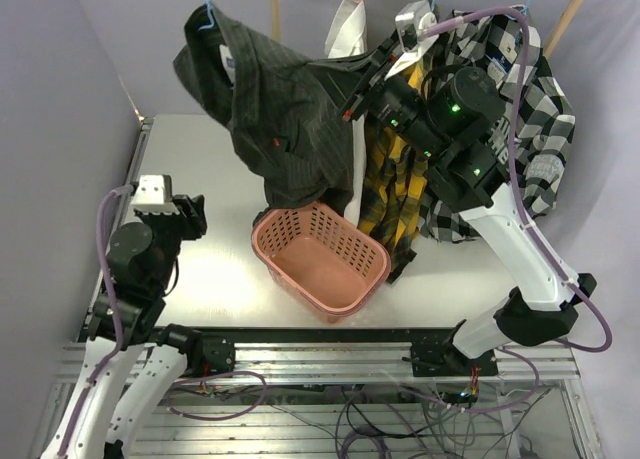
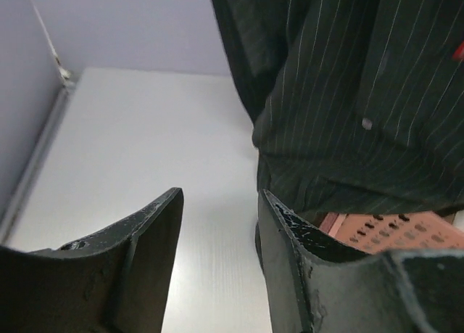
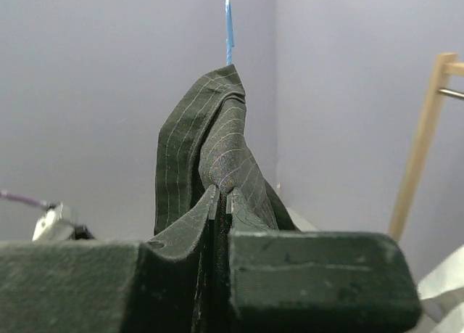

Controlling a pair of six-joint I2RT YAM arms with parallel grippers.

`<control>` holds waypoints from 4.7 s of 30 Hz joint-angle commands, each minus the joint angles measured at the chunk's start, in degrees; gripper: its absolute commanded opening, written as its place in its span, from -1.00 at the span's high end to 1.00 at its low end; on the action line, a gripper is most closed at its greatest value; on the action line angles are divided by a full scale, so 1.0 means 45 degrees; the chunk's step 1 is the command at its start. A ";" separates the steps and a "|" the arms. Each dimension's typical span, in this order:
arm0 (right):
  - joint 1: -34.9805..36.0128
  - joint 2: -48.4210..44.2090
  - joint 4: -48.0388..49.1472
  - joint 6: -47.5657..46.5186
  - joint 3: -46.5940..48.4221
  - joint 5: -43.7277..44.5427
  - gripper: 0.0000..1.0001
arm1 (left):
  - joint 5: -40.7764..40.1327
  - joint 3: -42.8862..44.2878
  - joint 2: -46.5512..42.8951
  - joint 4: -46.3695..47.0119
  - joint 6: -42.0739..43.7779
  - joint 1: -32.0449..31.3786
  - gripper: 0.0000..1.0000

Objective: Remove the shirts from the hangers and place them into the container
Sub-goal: Pick up the hanger from the clothesline.

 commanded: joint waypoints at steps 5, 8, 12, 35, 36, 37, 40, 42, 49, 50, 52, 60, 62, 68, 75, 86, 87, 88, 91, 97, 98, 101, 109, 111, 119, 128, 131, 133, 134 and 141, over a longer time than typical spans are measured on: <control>0.0050 -0.0421 0.1904 0.1720 -0.0419 -0.3030 1.00 | -0.2040 0.4445 -0.0111 -0.1339 0.2578 0.0031 -0.19; 0.0058 -0.0477 0.2191 0.2299 -0.0605 -0.4011 1.00 | -0.2592 0.5719 -0.0216 -0.1756 0.3242 -0.0023 -0.22; 0.0045 -0.0751 0.2287 0.2942 -0.0853 -0.5211 1.00 | -0.2482 0.6341 -0.0673 -0.1739 0.3445 -0.0028 -0.36; 0.0041 -0.3810 0.3494 0.4927 -0.3864 -0.7410 1.00 | -0.0418 0.6453 -0.1348 -0.1567 0.3234 -0.0028 -0.36; 0.0037 -0.3874 0.3512 0.4910 -0.3941 -0.7336 1.00 | -0.0399 0.6570 -0.1354 -0.1624 0.3220 -0.0028 -0.36; 0.0032 -0.3945 0.3500 0.4889 -0.4018 -0.7270 1.00 | -0.0382 0.6680 -0.1401 -0.1672 0.3187 -0.0028 -0.36; 0.0043 -0.4011 0.3457 0.4818 -0.4104 -0.7257 1.00 | -0.0255 0.6841 -0.1596 -0.1700 0.3104 -0.0028 -0.37; 0.0029 -0.4041 0.3536 0.4877 -0.4184 -0.7319 1.00 | -0.0073 0.6810 -0.1683 -0.1586 0.3086 -0.0028 -0.37; 0.0028 -0.3941 0.4233 0.5392 -0.4516 -0.7677 1.00 | 0.0457 0.6636 -0.1450 -0.1303 0.2921 -0.0028 -0.37; 0.0038 -0.3917 0.4320 0.5476 -0.4557 -0.7725 1.00 | 0.0506 0.6578 -0.1442 -0.1234 0.2910 -0.0028 -0.37; 0.0028 -0.3857 0.4429 0.5581 -0.4634 -0.7860 1.00 | 0.0594 0.6485 -0.1425 -0.1054 0.2835 -0.0028 -0.38; 0.0028 -0.3882 0.4317 0.5300 -0.4774 -0.7731 1.00 | 0.1452 0.6467 -0.1458 -0.0633 0.2796 -0.0028 -0.44; 0.0029 -0.3819 0.4418 0.5374 -0.4821 -0.7830 1.00 | 0.1911 0.6330 -0.1468 -0.0543 0.2990 -0.0028 -0.65; 0.0031 -0.3682 0.4387 0.5428 -0.4781 -0.8192 1.00 | 0.3018 0.6194 -0.1227 -0.0462 0.3853 -0.0028 -0.77; 0.0039 -0.3704 0.4345 0.5459 -0.4785 -0.8354 1.00 | 0.2877 0.6111 -0.0599 -0.0650 0.4921 -0.0115 -0.56; 0.0033 -0.3262 0.3817 0.5244 -0.4477 -0.7803 1.00 | 0.2125 0.5209 -0.0613 -0.0696 0.5250 -0.0124 0.86; 0.0032 -0.3117 0.3633 0.5085 -0.4318 -0.7660 1.00 | 0.1857 0.5181 -0.0652 -0.0704 0.5262 -0.0120 0.86; 0.0039 -0.2916 0.3395 0.4989 -0.4095 -0.7498 1.00 | 0.1531 0.5166 -0.0671 -0.0724 0.5231 -0.0115 0.86; 0.0028 -0.2063 0.1974 0.4119 -0.2825 -0.6681 1.00 | 0.0204 0.5193 -0.0664 -0.0908 0.5085 -0.0118 0.86; 0.0041 -0.0190 -0.0744 0.2144 -0.0445 -0.3662 0.41 | -0.2223 0.5827 -0.0227 -0.1999 0.4709 -0.0110 0.86; 0.0030 -0.0094 -0.0853 0.1962 -0.0356 -0.3173 0.11 | -0.2456 0.5937 -0.0208 -0.2144 0.4672 -0.0109 0.86; 0.0026 -0.0234 -0.1101 0.1356 -0.0465 -0.1059 -0.34 | -0.2848 0.6080 -0.0115 -0.2333 0.4708 -0.0120 0.86; 0.0028 -0.1524 -0.0518 0.0768 -0.2477 0.1589 -0.42 | -0.3679 0.6631 0.0416 -0.3027 0.4360 -0.0121 0.86; 0.0044 -0.1378 -0.0655 0.0963 -0.2565 0.0573 -0.41 | -0.3992 0.6981 0.0753 -0.3318 0.4166 -0.0106 0.86; 0.0621 -0.0293 -0.1054 0.1345 -0.2728 -0.2964 -0.32 | -0.4378 0.8062 0.1668 -0.3557 0.4066 -0.0116 0.86; 0.1751 0.0612 -0.1268 0.1295 -0.2137 -0.1565 -0.32 | -0.4017 1.0842 0.3942 -0.4474 0.3969 -0.0116 0.86; 0.1990 0.0942 -0.1141 0.1511 -0.1925 -0.1011 -0.31 | -0.3773 1.1904 0.4947 -0.4984 0.4119 -0.0106 0.86; 0.2197 0.0807 -0.0628 0.1681 -0.2296 -0.0360 -0.30 | -0.3670 1.2422 0.5549 -0.5298 0.4149 -0.0106 0.86; 0.2333 0.0715 -0.0345 0.1736 -0.2568 0.0087 -0.29 | -0.3633 1.2592 0.5780 -0.5429 0.4133 -0.0121 0.86; 0.2645 0.0405 0.1798 0.2159 -0.4024 0.1867 -0.32 | -0.3382 1.2421 0.6396 -0.5262 0.4073 -0.0106 0.86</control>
